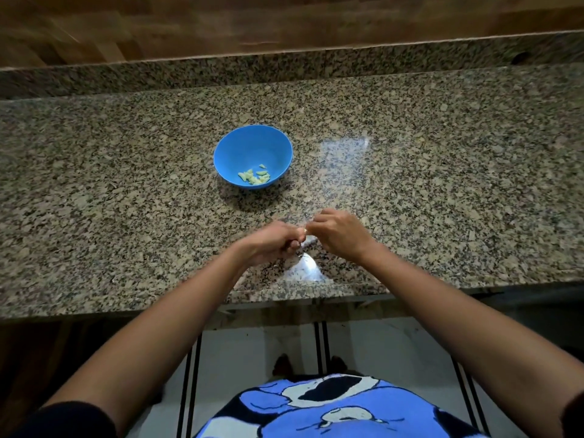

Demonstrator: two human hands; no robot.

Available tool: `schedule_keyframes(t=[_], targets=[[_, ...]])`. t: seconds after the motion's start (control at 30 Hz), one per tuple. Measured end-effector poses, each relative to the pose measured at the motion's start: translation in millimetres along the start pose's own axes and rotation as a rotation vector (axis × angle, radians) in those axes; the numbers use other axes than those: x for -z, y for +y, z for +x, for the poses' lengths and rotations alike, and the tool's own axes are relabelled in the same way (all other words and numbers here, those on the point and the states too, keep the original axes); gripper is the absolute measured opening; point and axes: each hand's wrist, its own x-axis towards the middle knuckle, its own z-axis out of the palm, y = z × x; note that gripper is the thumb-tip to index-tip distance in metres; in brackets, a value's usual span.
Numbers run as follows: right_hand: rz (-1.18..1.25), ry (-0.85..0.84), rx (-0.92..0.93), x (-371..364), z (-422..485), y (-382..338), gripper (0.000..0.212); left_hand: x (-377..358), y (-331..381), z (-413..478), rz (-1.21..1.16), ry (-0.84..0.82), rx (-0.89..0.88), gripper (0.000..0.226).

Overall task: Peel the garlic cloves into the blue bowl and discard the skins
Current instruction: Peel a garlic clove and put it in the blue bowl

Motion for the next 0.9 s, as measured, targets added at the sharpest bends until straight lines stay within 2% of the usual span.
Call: schedule_keyframes(t=[0.07, 0.13, 0.27, 0.33, 0.37, 0.4, 0.43, 0.5, 0.53, 0.57, 0.6, 0.67, 0.9], targets=[[0.393, -0.062, -0.395, 5, 1, -10, 0.02, -5, -2, 0, 0.414, 0.165, -0.229, 0.027], [0.916, -0.11, -0.703, 11, 3, -17, 0.018, -5, -5, 1, 0.694, 0.288, -0.409, 0.025], [1.695, -0.167, -1.085, 12, 1, -26, 0.021, 3, -3, 2, 0.995, 0.354, -0.703, 0.019], [1.938, -0.165, -1.212, 6, 0, -31, 0.019, 8, -2, 3, 1.134, 0.351, -0.777, 0.017], [1.928, -0.176, -1.227, 7, 1, -34, 0.019, 9, -4, 4, 1.162, 0.347, -0.762, 0.017], [1.802, -0.192, -1.222, 5, 0, -36, 0.02, 10, -7, 4, 1.151, 0.347, -0.707, 0.018], [1.563, -0.199, -1.164, 3, -2, -36, 0.022, 10, -11, 4, 1.077, 0.346, -0.611, 0.018], [0.958, -0.149, -0.941, -1, -7, -34, 0.018, 7, -19, 3, 0.781, 0.328, -0.449, 0.016], [0.764, -0.102, -0.846, -3, -9, -34, 0.015, 5, -22, 2, 0.625, 0.319, -0.409, 0.015], [0.667, -0.07, -0.773, -3, -11, -35, 0.024, 5, -24, 2, 0.503, 0.314, -0.387, 0.015], [0.616, -0.058, -0.708, -3, -12, -35, 0.033, 4, -27, 2, 0.412, 0.301, -0.377, 0.015], [0.53, -0.086, -0.609, -2, -14, -35, 0.032, 3, -28, 3, 0.317, 0.274, -0.374, 0.014], [0.365, -0.083, -0.56, 2, -10, -35, 0.024, 2, -31, 2, 0.144, 0.396, -0.423, 0.007]])
